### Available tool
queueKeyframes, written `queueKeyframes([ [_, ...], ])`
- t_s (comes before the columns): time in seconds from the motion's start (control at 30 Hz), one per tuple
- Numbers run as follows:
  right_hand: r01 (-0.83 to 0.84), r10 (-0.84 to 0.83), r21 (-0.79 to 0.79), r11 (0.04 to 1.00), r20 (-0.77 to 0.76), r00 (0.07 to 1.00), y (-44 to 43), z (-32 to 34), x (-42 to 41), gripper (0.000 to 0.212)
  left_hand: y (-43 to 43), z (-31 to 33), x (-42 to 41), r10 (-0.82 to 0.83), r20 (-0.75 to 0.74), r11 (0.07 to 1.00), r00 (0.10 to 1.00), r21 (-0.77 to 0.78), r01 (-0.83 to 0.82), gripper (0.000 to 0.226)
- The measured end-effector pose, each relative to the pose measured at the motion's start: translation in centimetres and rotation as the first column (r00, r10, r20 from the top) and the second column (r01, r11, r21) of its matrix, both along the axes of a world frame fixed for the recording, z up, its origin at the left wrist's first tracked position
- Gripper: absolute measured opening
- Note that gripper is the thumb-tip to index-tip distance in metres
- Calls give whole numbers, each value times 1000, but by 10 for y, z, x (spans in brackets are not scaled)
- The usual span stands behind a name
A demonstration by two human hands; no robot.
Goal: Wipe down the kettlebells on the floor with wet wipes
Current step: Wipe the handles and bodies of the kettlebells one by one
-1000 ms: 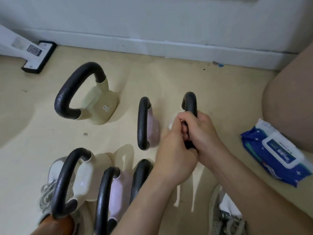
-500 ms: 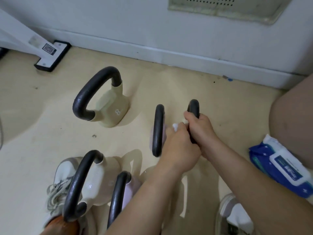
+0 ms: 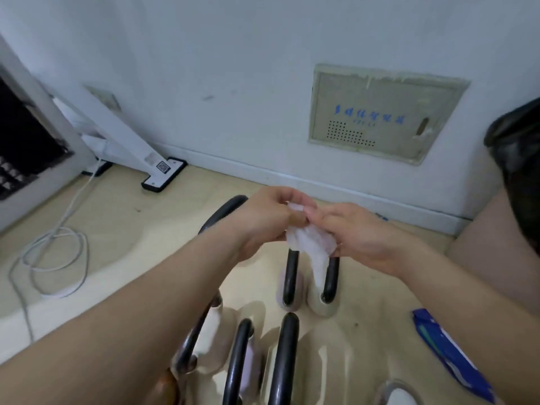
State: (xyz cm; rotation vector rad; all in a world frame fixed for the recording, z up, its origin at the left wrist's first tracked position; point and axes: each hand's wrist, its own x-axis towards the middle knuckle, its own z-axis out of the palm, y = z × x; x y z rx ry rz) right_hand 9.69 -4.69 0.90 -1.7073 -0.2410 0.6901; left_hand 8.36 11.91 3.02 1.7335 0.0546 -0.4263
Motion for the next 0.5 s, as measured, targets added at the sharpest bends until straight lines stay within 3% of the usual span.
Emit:
queueKeyframes([
  [0.17,-63,126,-247,967,247,961,15,79,-26,13,48,65,-42,15,79,991,997,134,-26,28],
  [0.3,-14,163,-369,929,377,912,35,126,-52,11,85,98,-81,60,56,980,997,187,-70,21],
  [0.37,42,127,-369,928,422,898,45,137,-57,15,101,106,-96,44,6,983,999,179,-44,11],
  [0.5,147,-35,-231,962,430,902,72,128,-53,20,142,91,-104,172,-3,980,985,105,-171,31],
])
